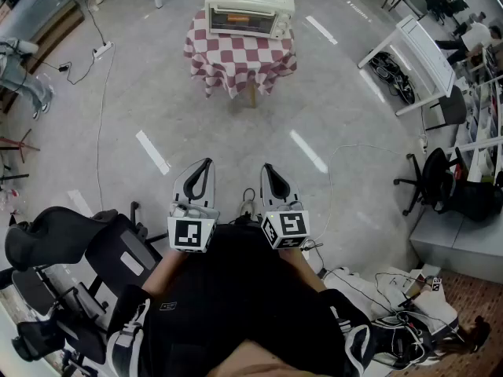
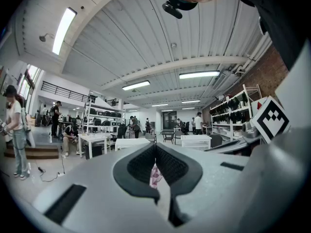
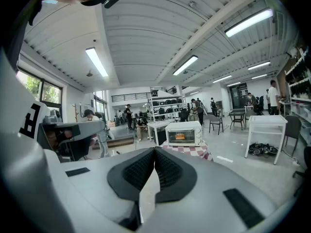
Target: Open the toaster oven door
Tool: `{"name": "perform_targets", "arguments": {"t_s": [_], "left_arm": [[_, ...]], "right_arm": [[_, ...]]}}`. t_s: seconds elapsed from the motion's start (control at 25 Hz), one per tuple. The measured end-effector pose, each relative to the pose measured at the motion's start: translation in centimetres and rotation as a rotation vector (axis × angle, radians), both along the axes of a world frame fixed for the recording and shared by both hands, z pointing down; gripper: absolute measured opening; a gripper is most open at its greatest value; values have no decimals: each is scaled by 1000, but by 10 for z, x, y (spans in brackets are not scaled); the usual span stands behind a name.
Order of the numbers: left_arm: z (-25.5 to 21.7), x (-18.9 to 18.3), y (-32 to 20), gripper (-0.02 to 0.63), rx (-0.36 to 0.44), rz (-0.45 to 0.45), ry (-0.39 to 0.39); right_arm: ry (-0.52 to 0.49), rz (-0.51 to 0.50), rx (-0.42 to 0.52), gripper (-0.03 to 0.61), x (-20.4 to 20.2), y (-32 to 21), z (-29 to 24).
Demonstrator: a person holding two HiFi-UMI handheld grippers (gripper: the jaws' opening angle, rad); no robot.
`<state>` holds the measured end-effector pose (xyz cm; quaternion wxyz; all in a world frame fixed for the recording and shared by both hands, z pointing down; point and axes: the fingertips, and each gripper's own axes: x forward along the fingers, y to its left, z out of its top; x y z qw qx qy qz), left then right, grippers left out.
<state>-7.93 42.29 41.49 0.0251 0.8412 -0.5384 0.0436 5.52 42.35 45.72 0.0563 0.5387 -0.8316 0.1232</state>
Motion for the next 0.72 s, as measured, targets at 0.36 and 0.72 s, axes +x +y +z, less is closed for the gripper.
{"name": "perform_targets", "arguments": {"t_s": [0.36, 0.72], "left_arm": [[0, 10, -6, 9, -1, 1, 3], [3, 32, -8, 9, -14, -2, -5]], "right_arm": [[0, -11, 10, 26, 6, -4, 0], [-35, -4, 20, 26, 26, -8, -3]]}}
